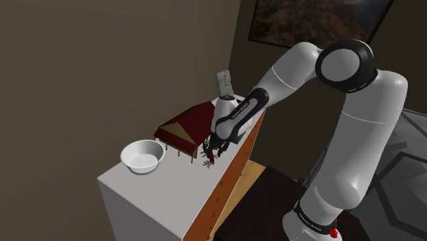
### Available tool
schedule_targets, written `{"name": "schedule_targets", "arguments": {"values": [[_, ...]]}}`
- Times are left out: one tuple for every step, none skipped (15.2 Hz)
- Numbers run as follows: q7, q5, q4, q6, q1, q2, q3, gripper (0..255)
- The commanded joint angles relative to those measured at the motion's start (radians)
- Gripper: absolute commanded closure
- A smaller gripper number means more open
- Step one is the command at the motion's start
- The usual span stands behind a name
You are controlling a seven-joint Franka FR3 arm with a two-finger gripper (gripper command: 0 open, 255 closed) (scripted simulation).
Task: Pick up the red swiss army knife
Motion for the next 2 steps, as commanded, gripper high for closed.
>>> {"name": "schedule_targets", "arguments": {"values": [[-0.005, 0.003, -0.002, -0.018, -0.003, -0.02, 0.0, 255], [-0.005, 0.003, -0.002, -0.018, -0.003, -0.02, 0.0, 255]]}}
